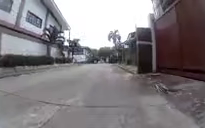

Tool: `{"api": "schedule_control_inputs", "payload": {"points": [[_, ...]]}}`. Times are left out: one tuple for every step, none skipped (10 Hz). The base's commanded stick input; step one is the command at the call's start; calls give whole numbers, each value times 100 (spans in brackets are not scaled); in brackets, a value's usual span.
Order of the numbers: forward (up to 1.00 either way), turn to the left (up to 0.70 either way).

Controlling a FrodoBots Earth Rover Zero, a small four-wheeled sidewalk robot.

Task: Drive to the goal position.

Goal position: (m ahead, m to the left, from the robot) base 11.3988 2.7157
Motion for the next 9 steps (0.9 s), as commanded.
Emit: {"api": "schedule_control_inputs", "payload": {"points": [[70, 0], [70, 0], [70, 0], [70, 0], [70, 0], [70, 0], [70, 0], [70, 0], [70, 0]]}}
